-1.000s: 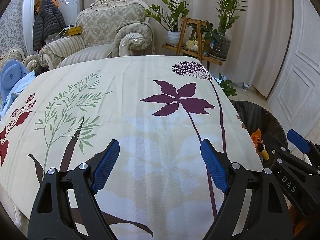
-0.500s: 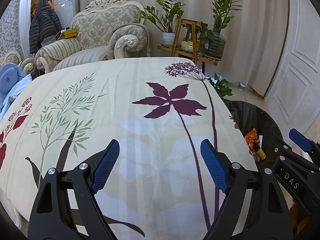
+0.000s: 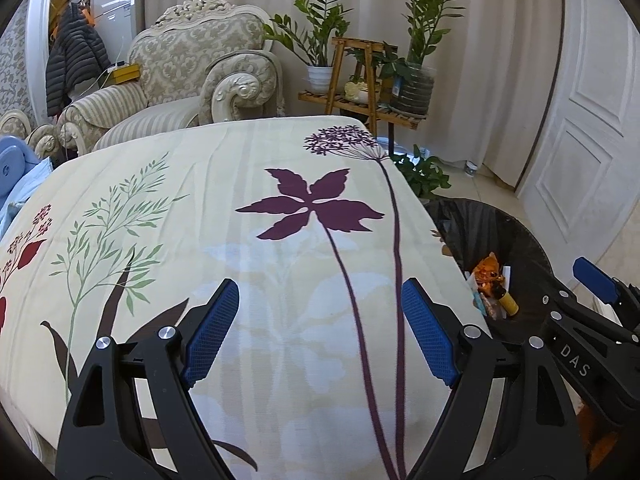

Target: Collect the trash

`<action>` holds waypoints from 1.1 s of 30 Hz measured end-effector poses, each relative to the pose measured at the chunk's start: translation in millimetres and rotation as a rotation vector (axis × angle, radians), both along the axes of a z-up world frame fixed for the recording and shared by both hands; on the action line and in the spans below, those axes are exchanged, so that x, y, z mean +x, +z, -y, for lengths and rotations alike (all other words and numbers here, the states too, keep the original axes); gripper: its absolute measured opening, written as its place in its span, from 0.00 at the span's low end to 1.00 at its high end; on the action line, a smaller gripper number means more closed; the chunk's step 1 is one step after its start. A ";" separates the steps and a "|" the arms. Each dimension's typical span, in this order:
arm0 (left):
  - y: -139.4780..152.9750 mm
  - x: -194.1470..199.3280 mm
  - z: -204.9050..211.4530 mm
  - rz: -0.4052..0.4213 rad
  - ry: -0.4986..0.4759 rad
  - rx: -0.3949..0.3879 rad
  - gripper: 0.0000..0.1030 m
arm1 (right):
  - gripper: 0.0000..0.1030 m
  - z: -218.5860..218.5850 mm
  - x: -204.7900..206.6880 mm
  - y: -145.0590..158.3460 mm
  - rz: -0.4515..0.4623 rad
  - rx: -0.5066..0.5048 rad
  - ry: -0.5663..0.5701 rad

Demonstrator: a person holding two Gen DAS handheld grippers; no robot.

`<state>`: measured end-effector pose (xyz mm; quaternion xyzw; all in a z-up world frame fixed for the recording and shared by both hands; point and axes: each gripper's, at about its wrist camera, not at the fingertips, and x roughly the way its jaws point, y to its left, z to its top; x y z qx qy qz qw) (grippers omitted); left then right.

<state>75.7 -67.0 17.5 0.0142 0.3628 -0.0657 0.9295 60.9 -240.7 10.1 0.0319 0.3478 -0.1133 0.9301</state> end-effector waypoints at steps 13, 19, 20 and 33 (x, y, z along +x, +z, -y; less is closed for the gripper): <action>-1.0 -0.4 9.9 0.000 -0.018 0.001 0.79 | 0.63 8.9 -2.1 -2.4 -0.002 0.001 -0.022; -1.0 -0.4 10.0 0.000 -0.018 0.000 0.79 | 0.63 9.9 -1.7 -2.7 -0.003 0.000 -0.023; -1.1 -0.3 9.9 -0.001 -0.019 -0.001 0.79 | 0.63 10.1 -1.7 -2.8 -0.003 0.000 -0.023; -1.5 0.5 11.4 -0.002 -0.019 -0.001 0.79 | 0.63 10.3 -1.5 -3.1 -0.004 0.000 -0.024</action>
